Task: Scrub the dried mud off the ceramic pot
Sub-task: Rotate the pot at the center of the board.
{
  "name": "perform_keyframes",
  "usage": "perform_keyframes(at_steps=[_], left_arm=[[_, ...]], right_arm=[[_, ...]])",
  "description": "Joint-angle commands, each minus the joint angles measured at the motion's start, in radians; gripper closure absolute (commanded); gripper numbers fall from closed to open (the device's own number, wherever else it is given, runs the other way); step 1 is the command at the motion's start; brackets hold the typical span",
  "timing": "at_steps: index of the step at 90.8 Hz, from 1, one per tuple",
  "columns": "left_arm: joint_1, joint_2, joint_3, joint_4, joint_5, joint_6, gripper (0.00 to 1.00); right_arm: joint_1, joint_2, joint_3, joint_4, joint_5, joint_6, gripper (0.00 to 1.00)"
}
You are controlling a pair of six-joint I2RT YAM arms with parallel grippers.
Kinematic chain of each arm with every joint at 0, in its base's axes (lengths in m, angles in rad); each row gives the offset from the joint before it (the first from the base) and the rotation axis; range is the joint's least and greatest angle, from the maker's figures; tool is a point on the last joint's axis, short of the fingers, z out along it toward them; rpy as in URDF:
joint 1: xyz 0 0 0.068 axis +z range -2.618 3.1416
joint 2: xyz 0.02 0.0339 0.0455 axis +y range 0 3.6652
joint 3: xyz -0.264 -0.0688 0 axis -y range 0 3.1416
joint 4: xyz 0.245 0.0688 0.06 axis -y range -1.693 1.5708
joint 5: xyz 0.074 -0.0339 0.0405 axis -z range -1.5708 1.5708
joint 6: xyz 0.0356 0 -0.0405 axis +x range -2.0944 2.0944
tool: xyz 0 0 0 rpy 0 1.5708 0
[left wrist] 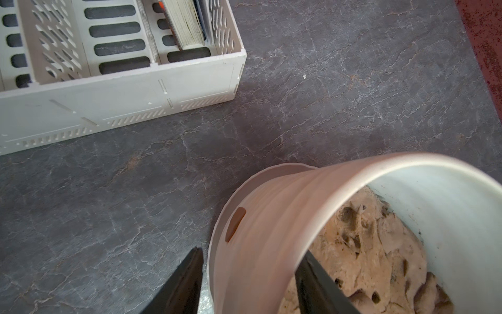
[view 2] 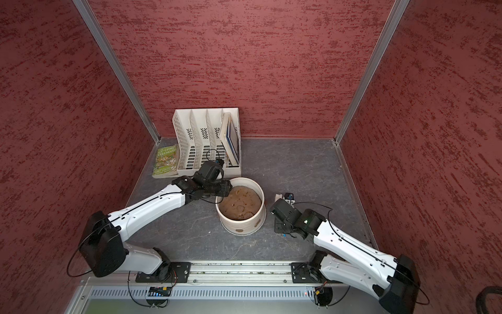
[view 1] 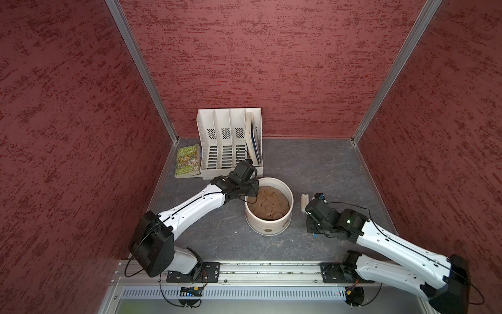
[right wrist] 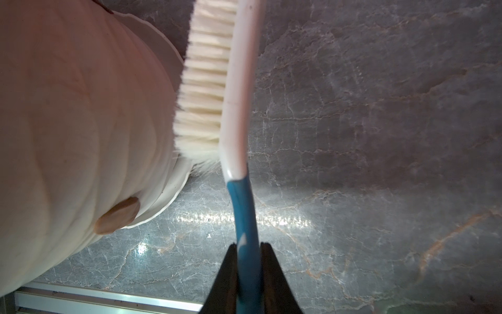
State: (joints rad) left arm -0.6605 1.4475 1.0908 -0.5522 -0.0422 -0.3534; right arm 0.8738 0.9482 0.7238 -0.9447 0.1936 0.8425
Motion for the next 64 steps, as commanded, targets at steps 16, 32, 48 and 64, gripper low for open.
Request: perform_keyframes(at_steps=[16,32,48,64], left_arm=[[-0.035,0.016,0.03,0.006,-0.045,0.021,0.5],[-0.042,-0.013,0.009,-0.035,-0.077,0.032,0.56],[-0.043,-0.036,-0.015,-0.06,-0.089,0.033,0.69],[-0.045,-0.043,-0.024,-0.065,-0.09,0.025,0.75]], right_arm=[[0.015,-0.001,-0.005,0.034,-0.009,0.013,1.0],[0.016,0.009,0.002,0.029,-0.01,0.005,1.0],[0.016,0.013,0.005,0.034,-0.011,0.003,1.0],[0.015,0.026,0.006,0.045,-0.02,-0.003,1.0]])
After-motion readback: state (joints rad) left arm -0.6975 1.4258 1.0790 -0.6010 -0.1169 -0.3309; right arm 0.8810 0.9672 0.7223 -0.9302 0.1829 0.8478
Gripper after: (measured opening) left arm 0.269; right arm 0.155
